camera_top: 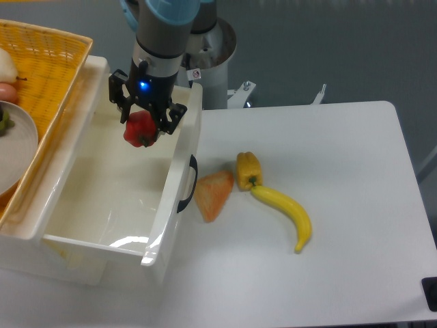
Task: Place the red pepper in the upper white drawer
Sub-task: 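Lower the held red pepper into the drawer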
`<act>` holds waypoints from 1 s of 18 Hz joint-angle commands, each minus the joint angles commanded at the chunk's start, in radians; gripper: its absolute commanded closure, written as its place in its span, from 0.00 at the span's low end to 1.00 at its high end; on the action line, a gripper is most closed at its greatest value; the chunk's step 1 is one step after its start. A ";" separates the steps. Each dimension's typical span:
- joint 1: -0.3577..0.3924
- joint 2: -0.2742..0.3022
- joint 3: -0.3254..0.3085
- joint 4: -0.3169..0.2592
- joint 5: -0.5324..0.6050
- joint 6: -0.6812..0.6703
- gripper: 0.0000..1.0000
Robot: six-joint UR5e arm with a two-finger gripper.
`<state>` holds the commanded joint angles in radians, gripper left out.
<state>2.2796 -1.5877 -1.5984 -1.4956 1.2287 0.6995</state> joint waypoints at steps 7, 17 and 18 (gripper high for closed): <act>-0.025 -0.040 0.000 0.002 0.000 0.000 0.48; -0.046 -0.072 0.000 0.002 0.000 0.000 0.47; -0.046 -0.074 0.000 0.002 0.000 0.002 0.47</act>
<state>2.2335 -1.6613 -1.5984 -1.4941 1.2287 0.7010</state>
